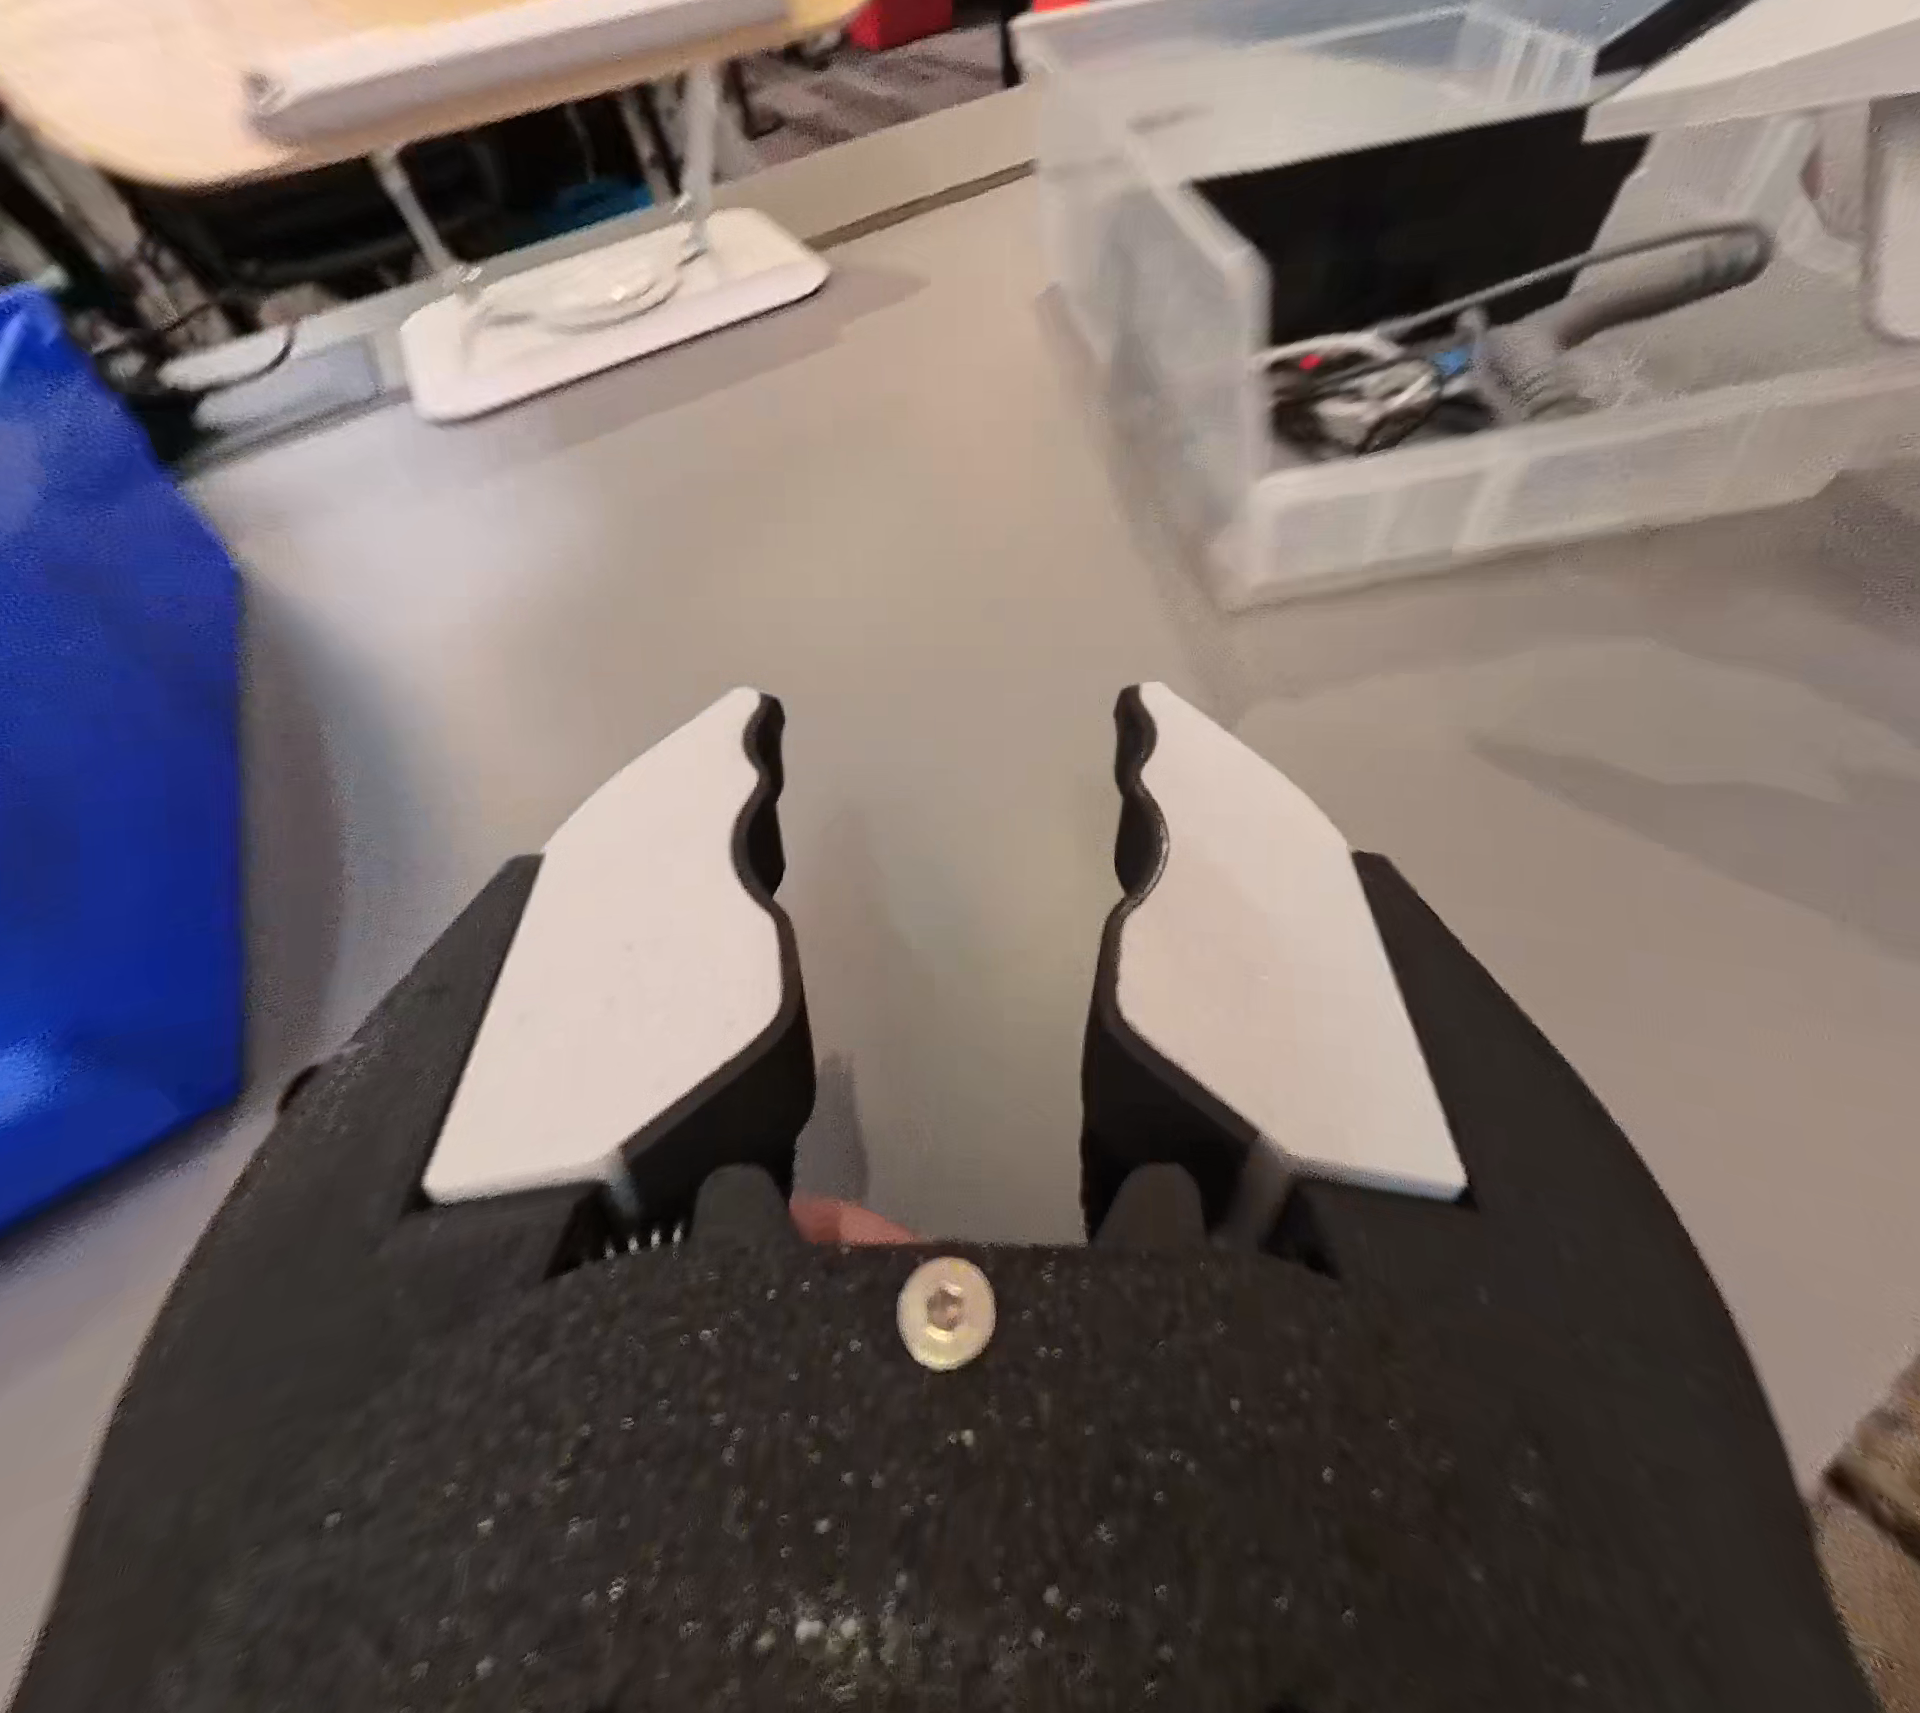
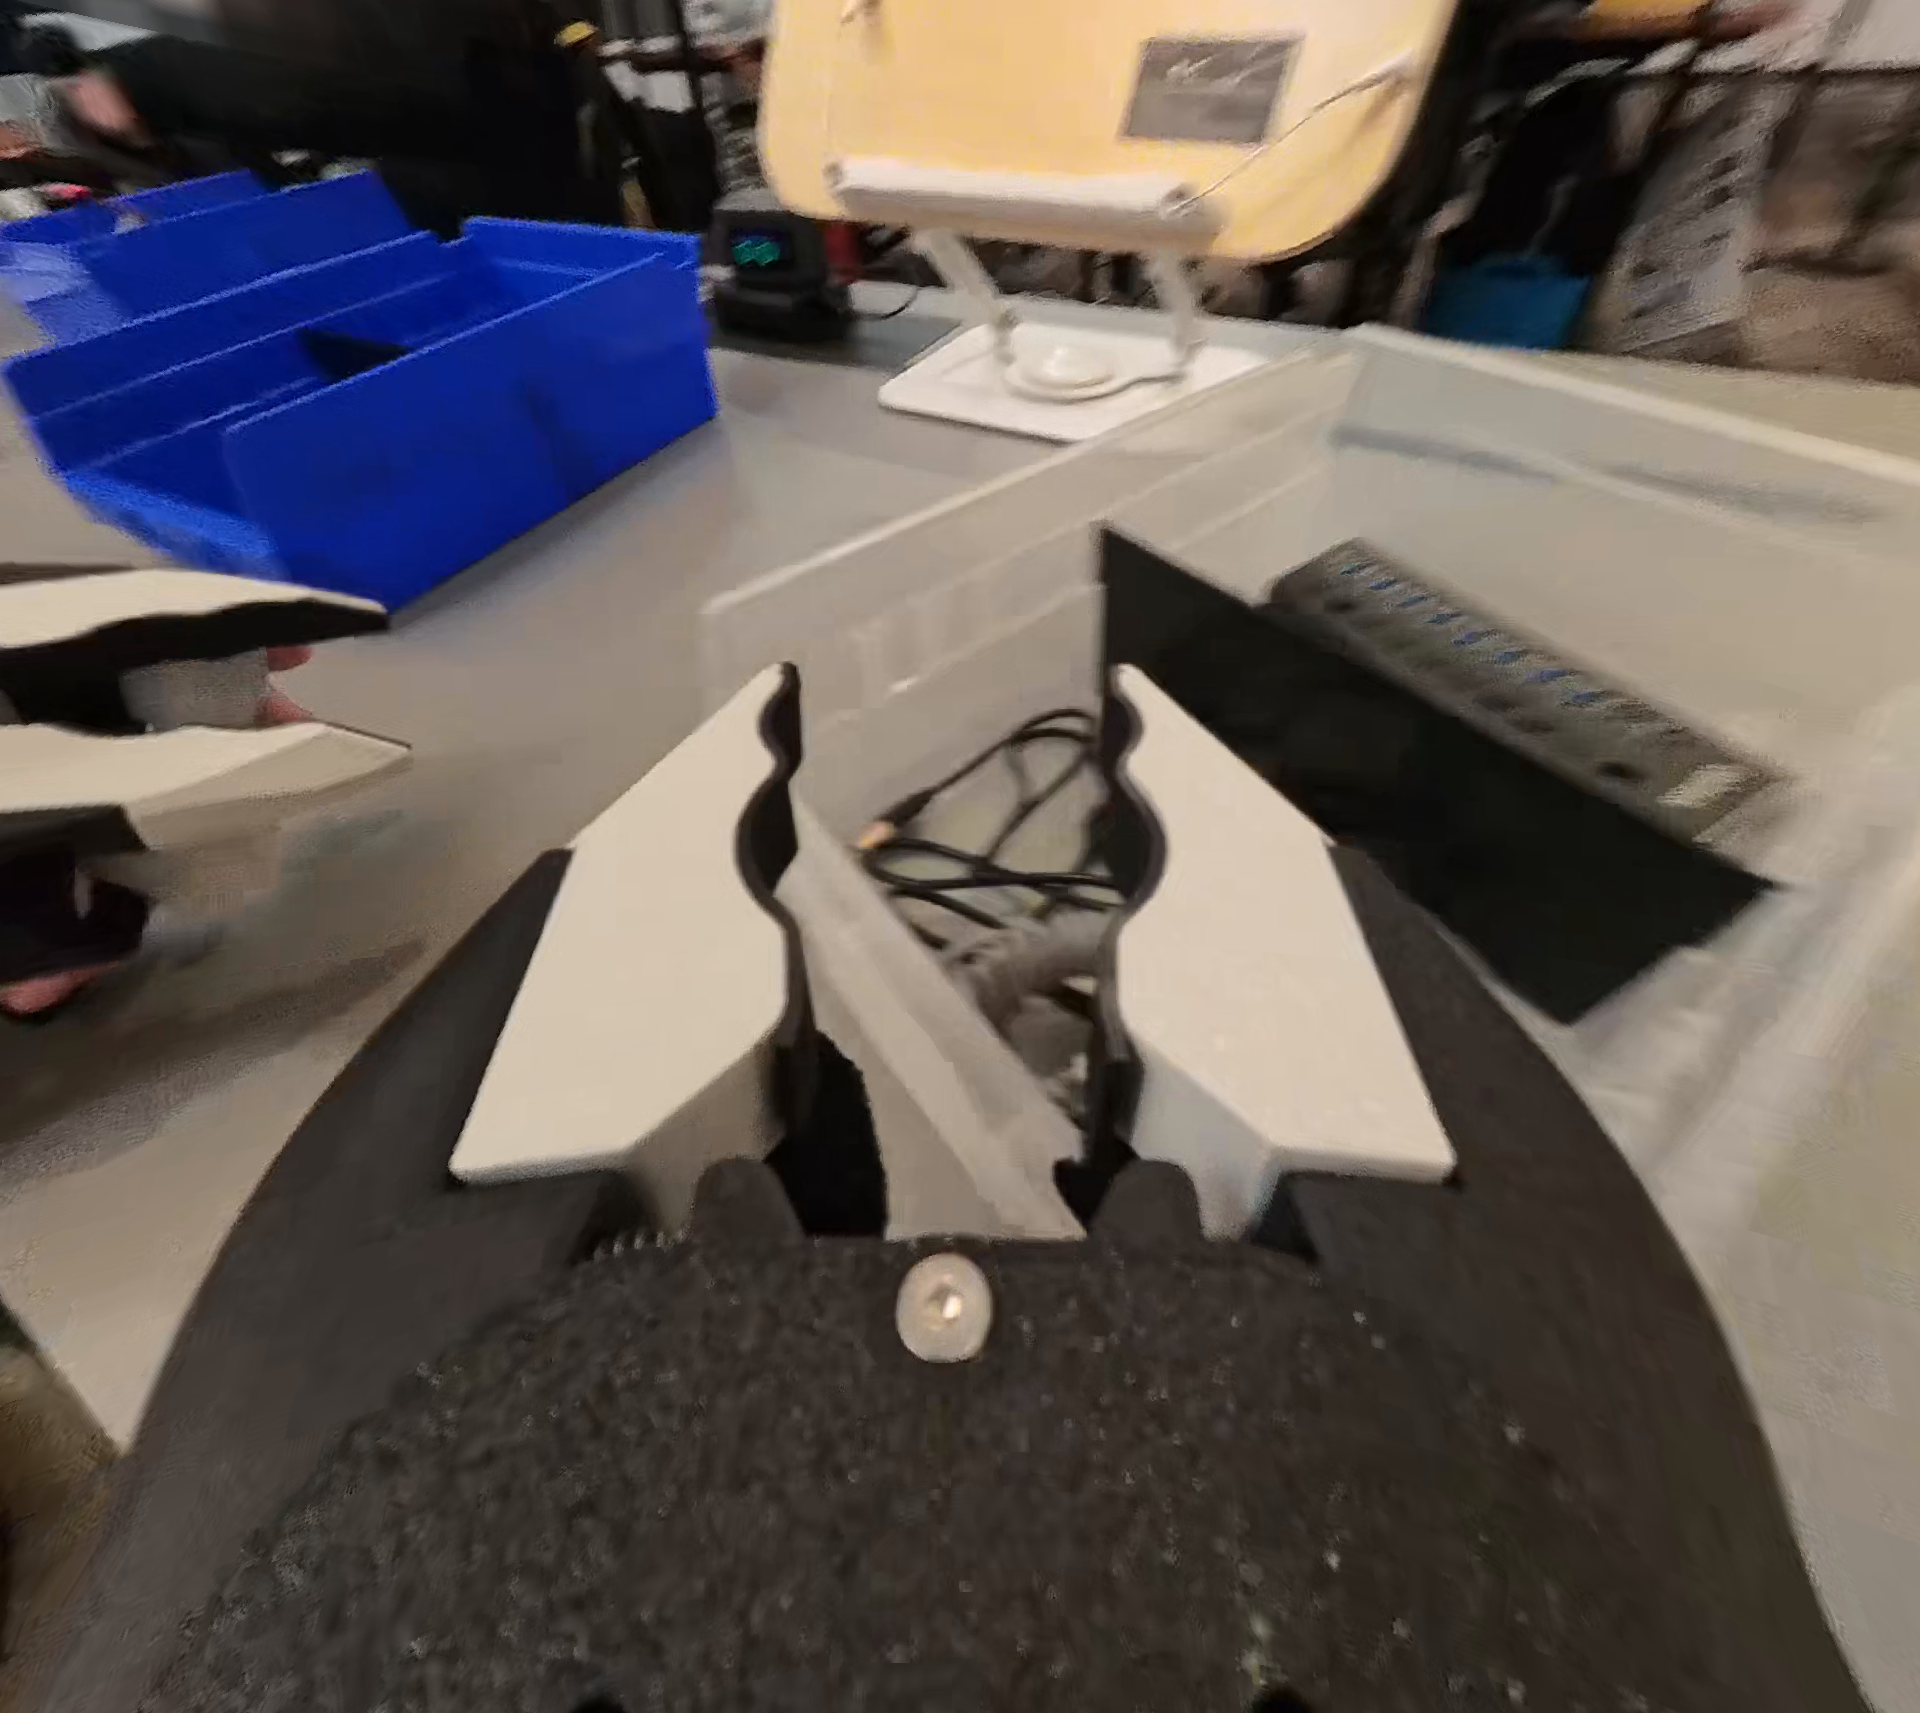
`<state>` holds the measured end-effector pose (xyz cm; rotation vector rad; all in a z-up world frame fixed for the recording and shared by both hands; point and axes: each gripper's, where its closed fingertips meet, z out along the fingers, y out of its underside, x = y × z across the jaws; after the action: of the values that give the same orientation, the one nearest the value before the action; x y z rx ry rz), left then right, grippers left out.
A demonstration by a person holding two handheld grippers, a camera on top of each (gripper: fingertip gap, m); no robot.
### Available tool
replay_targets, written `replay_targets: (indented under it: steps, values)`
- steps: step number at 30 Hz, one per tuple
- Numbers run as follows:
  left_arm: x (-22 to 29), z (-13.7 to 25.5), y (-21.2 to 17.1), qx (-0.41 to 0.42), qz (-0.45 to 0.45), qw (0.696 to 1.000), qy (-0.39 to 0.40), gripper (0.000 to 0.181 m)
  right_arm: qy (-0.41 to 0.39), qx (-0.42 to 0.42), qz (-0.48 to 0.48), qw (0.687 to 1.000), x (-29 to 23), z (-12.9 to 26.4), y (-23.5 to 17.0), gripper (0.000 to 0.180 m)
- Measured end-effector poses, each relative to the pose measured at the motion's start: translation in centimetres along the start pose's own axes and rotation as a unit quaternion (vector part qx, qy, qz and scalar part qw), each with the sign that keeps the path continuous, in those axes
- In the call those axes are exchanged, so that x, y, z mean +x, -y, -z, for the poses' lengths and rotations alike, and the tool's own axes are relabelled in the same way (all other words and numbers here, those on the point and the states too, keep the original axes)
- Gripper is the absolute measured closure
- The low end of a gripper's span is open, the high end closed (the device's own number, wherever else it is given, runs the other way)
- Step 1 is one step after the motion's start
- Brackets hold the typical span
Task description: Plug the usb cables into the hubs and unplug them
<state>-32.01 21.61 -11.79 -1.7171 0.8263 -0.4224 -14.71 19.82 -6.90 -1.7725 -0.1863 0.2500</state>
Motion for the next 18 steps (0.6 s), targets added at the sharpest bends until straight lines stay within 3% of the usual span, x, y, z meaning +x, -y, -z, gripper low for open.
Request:
replay_targets:
  steps: [5,6,7,10,15,18]
  values:
    - [4.2,-6.3,1.5,-0.022,0.004,0.998,-0.055,0.118,-0.083,0.086,-0.003,0.993,1.5,4.8,2.6,0.127]
    - [5.0,-7.1,2.0,-0.02,0.01,0.997,-0.073,0.112,-0.121,0.097,0.009,0.988,2.4,5.8,3.1,0.127]
    - [5.4,-7.7,2.5,-0.019,0.013,0.997,-0.075,0.124,-0.18,0.093,0.022,0.979,4.0,6.9,3.1,0.128]
    - [7.1,-7.7,3.4,-0.008,0.026,0.995,-0.096,0.123,-0.312,0.051,0.008,0.949,9.1,9.6,1.1,0.126]
    - [9.0,-4.5,4.0,0.004,0.099,0.988,-0.115,0.133,-0.343,-0.032,-0.068,0.936,12.7,10.6,-4.4,0.124]
    - [11.9,-3.7,4.8,0.03,0.093,0.983,-0.159,0.123,-0.312,-0.069,-0.084,0.944,13.5,9.9,-6.2,0.131]
